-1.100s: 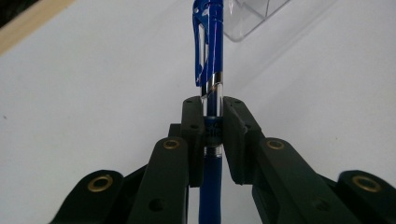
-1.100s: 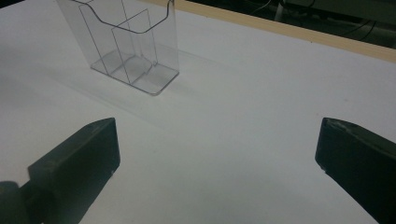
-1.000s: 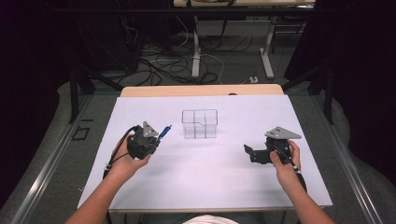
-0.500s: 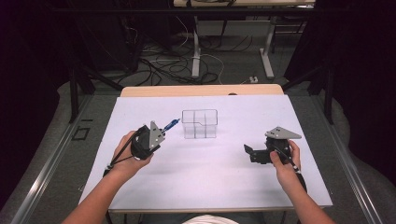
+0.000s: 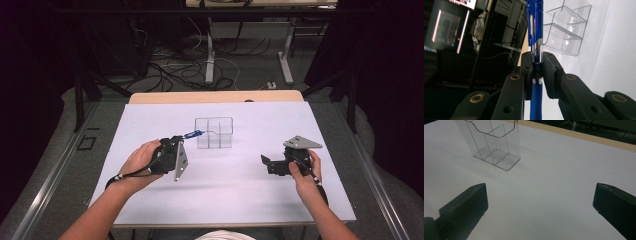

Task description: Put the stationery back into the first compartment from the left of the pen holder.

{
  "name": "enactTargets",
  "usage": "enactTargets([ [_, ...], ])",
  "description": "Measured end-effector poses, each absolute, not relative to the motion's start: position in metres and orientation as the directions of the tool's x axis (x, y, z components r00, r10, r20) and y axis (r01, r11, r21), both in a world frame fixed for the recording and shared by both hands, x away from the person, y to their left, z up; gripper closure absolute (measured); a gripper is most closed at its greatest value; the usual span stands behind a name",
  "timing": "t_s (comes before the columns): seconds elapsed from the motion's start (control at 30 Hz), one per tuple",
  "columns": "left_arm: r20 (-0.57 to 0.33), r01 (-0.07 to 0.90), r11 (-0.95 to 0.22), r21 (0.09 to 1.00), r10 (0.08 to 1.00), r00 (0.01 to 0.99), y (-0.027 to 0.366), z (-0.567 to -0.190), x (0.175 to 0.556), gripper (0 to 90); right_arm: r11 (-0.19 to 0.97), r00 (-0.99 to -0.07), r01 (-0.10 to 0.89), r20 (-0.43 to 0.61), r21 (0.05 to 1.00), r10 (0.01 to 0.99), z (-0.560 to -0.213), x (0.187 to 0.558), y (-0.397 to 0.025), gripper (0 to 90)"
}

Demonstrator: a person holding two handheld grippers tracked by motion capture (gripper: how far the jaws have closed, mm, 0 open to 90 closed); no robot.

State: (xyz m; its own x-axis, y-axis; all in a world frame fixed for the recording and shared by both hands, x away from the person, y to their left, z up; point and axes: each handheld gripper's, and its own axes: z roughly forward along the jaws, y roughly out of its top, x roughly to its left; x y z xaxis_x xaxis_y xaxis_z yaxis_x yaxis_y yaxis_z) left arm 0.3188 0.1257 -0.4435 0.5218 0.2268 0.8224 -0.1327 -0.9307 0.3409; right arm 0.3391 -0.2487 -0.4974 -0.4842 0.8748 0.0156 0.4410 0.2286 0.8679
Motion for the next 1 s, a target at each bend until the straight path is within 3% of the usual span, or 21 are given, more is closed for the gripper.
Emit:
enactTargets([
  [0.2, 0.882, -0.209, -0.959, 0.192, 0.074, 0.466, 0.116, -0.439, 0.316, 79.9, 0.212, -0.502, 0.467, 0.060, 0.858, 0.863, -0.494, 0.341, -0.246, 0.0],
  [0.23, 0.894, -0.237, -0.962, 0.133, 0.014, 0.448, 0.113, -0.439, 0.315, 79.8, 0.220, -0.517, 0.478, 0.069, 0.850, 0.853, -0.491, 0.341, -0.243, 0.0],
  [0.63, 0.912, -0.330, -0.937, -0.118, -0.234, 0.337, 0.103, -0.437, 0.313, 79.9, 0.319, -0.629, 0.469, 0.058, 0.823, 0.775, -0.462, 0.357, -0.223, 0.0],
  [1.0, 0.907, -0.360, -0.895, -0.264, -0.357, 0.222, 0.103, -0.441, 0.311, 79.9, 0.348, -0.654, 0.449, 0.037, 0.823, 0.756, -0.440, 0.373, -0.195, 1.1],
])
